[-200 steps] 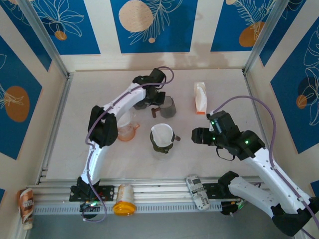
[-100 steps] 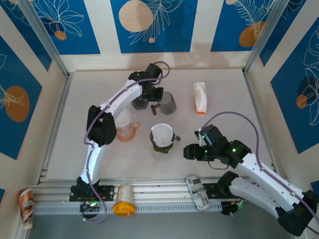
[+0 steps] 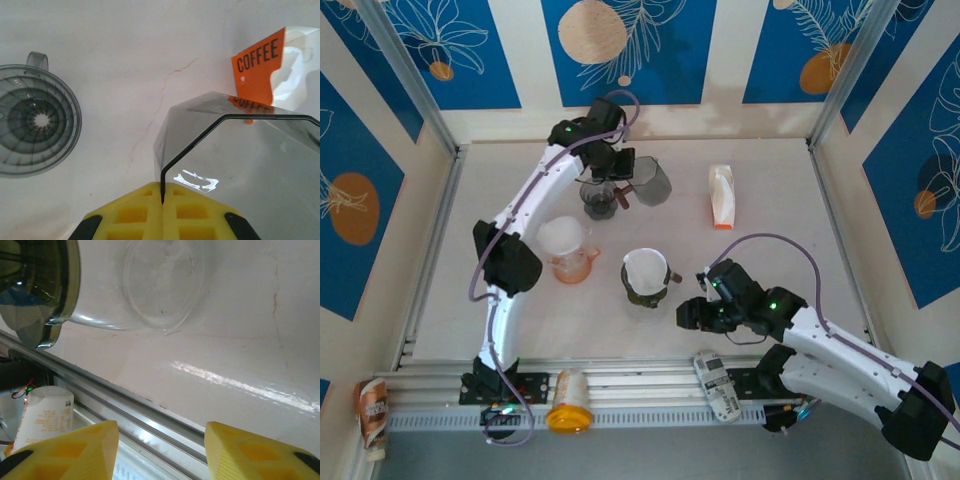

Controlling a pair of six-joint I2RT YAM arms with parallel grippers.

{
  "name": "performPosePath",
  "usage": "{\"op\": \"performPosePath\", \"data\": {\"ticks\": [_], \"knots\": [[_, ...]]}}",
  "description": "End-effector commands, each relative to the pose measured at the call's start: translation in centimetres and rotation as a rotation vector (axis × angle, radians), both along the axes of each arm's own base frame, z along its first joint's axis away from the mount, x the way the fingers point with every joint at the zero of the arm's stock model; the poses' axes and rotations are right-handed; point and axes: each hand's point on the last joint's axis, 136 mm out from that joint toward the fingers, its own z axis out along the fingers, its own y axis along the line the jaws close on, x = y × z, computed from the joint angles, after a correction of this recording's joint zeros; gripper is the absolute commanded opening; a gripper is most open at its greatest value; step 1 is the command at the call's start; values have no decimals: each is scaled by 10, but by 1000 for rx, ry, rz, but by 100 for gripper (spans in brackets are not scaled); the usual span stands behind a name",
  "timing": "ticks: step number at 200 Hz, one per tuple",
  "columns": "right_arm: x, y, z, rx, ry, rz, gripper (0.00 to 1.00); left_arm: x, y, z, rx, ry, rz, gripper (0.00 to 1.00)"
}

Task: Place the coffee filter in the dripper

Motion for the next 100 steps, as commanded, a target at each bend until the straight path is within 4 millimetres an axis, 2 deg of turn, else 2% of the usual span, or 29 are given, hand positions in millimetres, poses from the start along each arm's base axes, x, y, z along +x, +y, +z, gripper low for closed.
{"op": "performPosePath", "data": {"ticks": [1,50,83,100], "knots": [[-7,10,-5,49,61,6,47,-25,12,59,-62,-68,-49,0],[-6,19,-22,78,123,-36,41,-60,35,99,-51,-125,-67,0],[-5,29,-34,105,158,-58,39,-82,45,115,-80,-156,-76,0],[-3,33,-36,117,161,-71,38,-94,49,117,-99,-164,-75,0]]}}
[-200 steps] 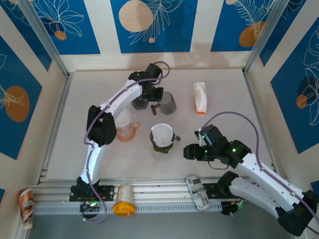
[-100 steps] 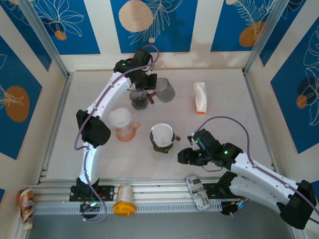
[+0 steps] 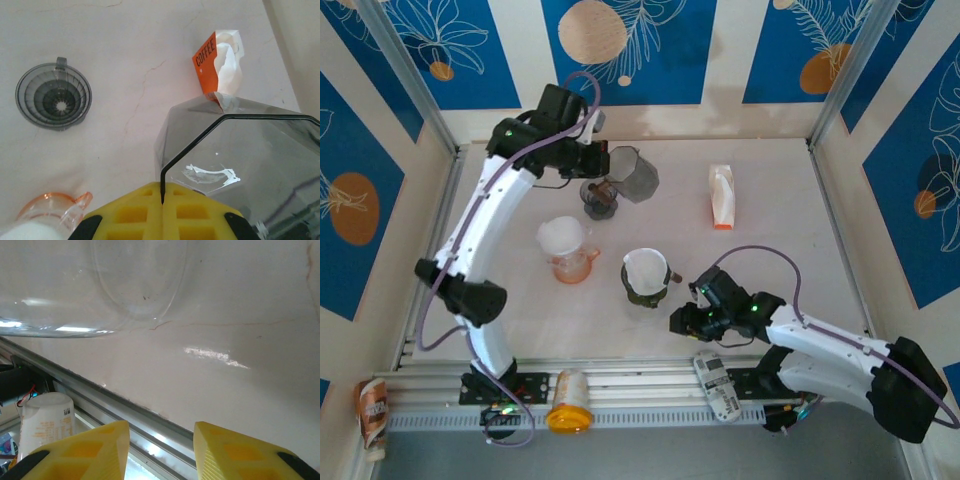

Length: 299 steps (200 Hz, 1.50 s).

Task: Place the coffee filter in the dripper

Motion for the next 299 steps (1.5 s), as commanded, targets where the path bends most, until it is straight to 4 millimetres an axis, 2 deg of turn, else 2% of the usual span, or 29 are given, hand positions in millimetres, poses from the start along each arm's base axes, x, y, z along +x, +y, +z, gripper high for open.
{"op": "performPosePath", "data": {"ticks": [1,55,145,249,299], "knots": [[4,15,5,69,12,-23,38,-14,7,14,-48,-32,-18,0],[15,22,-3,98,29,-106,35,-36,19,10,-88,-47,0,0],[39,47,-7,169,28,-176,33,-26,33,17,-108,-54,49,0],[94,80,2,197,-32,-163,31,-36,58,43,-142,-109,85,0],[122,90,-1,192,-23,-162,31,-39,72,50,-153,-122,112,0]]}}
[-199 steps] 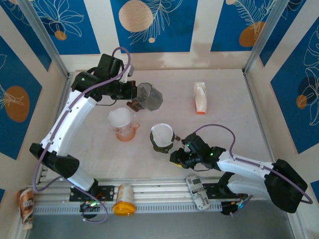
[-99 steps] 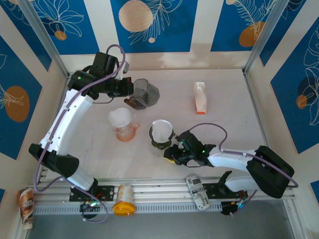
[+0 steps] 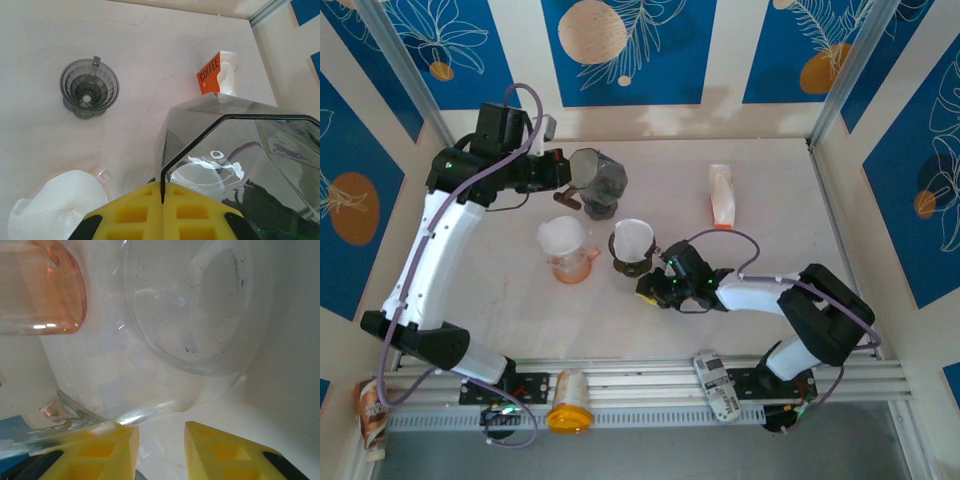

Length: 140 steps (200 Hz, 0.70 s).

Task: Place the coffee filter in the dripper

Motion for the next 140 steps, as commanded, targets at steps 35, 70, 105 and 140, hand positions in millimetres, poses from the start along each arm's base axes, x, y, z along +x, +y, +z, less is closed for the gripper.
{"op": "performPosePath", "data": {"ticks": [35,70,105,140], "knots": [[34,18,10,27,-37,30,30,-10,9,31,-59,-74,0,0],[53,24,10,21,-39,19,30,-14,10,34,-73,-85,1,0],[71,31,13,24,-48,3,30,-20,10,33,-92,-89,-2,0],[82,38,17,24,-56,9,31,-28,11,26,-106,-80,-5,0]]}}
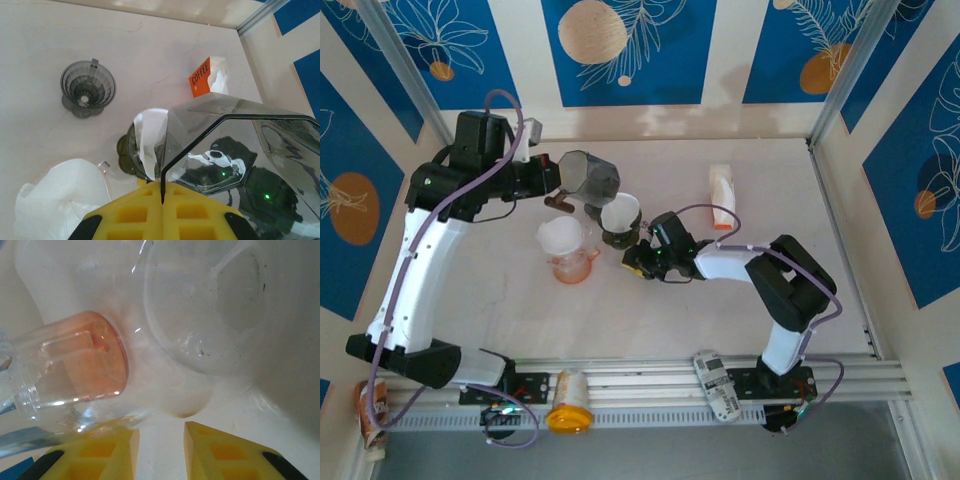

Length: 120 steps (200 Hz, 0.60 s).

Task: Place the coffee filter in the dripper

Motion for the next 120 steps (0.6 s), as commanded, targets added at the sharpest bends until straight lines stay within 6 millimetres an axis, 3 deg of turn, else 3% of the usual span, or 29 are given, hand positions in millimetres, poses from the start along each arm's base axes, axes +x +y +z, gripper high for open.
{"op": "performPosePath", "data": {"ticks": [1,30,71,120], "knots": [[7,5,9,7,-22,22,31,-4,-1,14,-61,-47,-7,0],[-3,1,14,-1,-34,32,38,-8,-4,3,-73,-27,-15,0],[-32,-14,20,-24,-32,47,45,-14,-9,-5,-100,-18,-30,0],[-64,-53,21,-106,-37,21,46,-33,-34,-23,-40,-5,-98,0]]}}
